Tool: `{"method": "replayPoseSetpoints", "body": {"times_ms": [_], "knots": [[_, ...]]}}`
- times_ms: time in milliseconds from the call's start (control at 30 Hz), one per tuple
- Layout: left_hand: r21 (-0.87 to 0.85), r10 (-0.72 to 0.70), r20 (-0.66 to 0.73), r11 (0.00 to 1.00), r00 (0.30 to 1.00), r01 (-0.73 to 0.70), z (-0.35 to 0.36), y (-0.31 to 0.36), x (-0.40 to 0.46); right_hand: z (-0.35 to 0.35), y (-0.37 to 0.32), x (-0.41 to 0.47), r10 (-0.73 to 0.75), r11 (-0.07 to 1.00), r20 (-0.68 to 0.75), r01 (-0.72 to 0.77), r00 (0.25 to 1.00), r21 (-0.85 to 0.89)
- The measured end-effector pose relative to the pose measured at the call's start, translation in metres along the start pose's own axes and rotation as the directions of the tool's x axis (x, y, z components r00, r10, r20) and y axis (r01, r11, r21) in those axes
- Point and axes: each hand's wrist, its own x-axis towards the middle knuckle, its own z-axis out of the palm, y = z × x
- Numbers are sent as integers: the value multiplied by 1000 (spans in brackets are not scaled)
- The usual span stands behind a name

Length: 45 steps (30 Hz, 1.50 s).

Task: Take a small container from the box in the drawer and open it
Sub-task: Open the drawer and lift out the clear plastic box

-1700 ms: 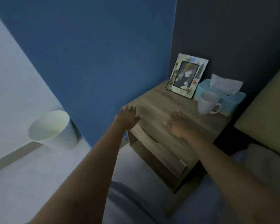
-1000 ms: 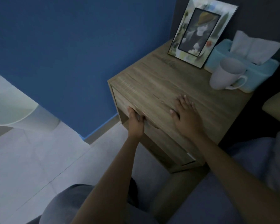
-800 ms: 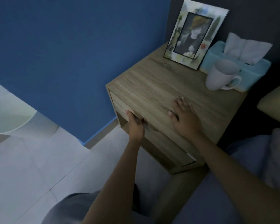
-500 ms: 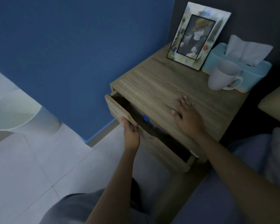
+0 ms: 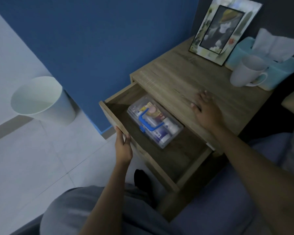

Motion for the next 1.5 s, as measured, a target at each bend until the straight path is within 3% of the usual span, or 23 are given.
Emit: {"method": "replayPoseSetpoints", "body": {"times_ms": [167, 267, 367, 467, 567, 667, 800, 967, 1067, 1167, 1500], "knots": [[-34, -24, -26, 999, 999, 23, -15, -3, -7, 2, 3, 0, 7, 1000, -15, -7, 1000, -2], [-98, -74, -141, 993, 987, 60, -14, 9, -10, -2, 0, -1, 19, 1000, 8, -19, 1000, 1], [-29, 115, -287, 991, 951, -128, -14, 36, 0, -10, -11, -12, 61, 996, -59, -57, 996, 72], [213, 340, -154, 928, 928, -305, -13, 62, 27, -8, -46, -50, 141, 961, -253, -71, 957, 267], [407, 332, 38, 856, 942, -318, -5, 75, 62, 14, -98, -101, 203, 844, -179, -79, 963, 531], [539, 227, 174, 793, 958, -285, 11, 82, 94, 45, -131, -134, 319, 698, -60, -192, 946, 689], [676, 99, 270, 689, 958, -262, 31, 80, 125, 72, -144, -130, 561, 378, 104, -366, 821, 851], [586, -195, 214, 809, 957, 33, 34, 69, 143, 94, -152, -103, 697, 50, 272, -423, 664, 905], [565, -203, 195, 823, 960, 59, 34, 68, 145, 100, -165, -95, 748, -106, 330, -387, 577, 916], [585, -193, 196, 810, 961, 44, 30, 74, 144, 98, -172, -95, 756, -171, 347, -345, 554, 923], [637, 46, 177, 756, 983, -150, -7, 134, 114, 50, -194, -106, 641, -228, 370, -293, 673, 928]]}}
